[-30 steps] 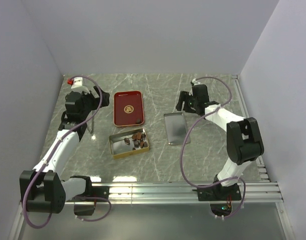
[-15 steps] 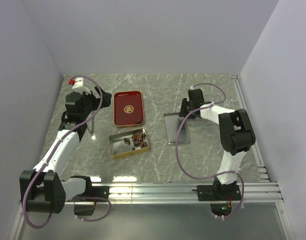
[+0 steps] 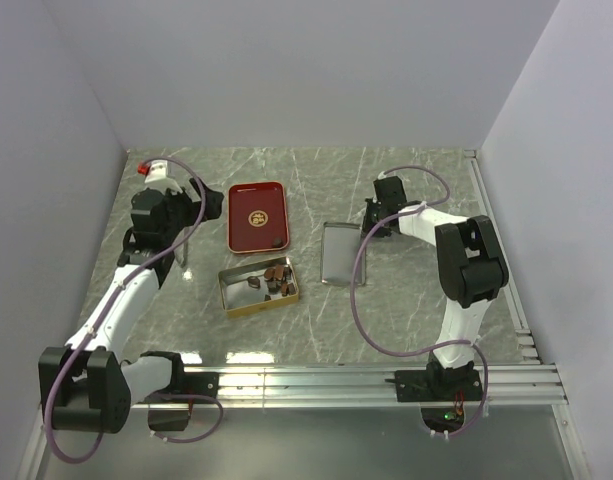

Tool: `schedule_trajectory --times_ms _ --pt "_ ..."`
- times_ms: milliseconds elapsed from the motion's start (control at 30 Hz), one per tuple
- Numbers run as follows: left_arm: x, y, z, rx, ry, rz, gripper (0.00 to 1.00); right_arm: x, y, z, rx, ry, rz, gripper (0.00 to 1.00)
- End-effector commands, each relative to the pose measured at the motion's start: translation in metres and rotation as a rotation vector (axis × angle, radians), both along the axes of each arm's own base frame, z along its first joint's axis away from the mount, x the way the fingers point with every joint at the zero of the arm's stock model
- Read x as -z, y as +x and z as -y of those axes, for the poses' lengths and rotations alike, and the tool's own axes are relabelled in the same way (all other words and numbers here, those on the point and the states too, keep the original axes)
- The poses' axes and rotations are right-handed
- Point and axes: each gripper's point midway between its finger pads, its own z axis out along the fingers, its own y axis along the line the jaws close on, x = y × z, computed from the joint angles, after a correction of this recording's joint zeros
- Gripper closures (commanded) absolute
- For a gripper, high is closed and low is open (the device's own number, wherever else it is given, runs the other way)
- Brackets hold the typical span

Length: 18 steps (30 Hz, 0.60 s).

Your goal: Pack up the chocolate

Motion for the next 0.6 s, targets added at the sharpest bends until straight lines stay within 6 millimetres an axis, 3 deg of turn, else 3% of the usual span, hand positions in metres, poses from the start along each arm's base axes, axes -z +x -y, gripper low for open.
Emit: schedule_trajectory --times_ms 0,167,333,500,567 --pt "-0.028 -0.006 0.004 0.015 -0.003 0.097 0.0 0.002 -0.012 0.001 -0.027 -0.034 -0.032 1.0" --pt "-0.037 -0.014 0.02 0.096 -0.011 0.144 0.01 -0.028 -0.013 0.004 -0.023 -0.028 0.043 1.0" --pt "-0.038 -0.016 0.051 0.232 -0.013 0.151 0.01 -0.094 -0.014 -0.002 -0.034 0.035 0.187 1.0" --pt "-0.043 -0.034 0.099 0.414 -0.012 0.179 0.0 -0.171 -0.017 -0.027 -0.106 0.167 0.355 1.0" --pt "-0.047 -0.048 0.123 0.517 -0.029 0.206 0.01 -0.189 -0.021 -0.042 -0.144 0.2 0.399 1.0"
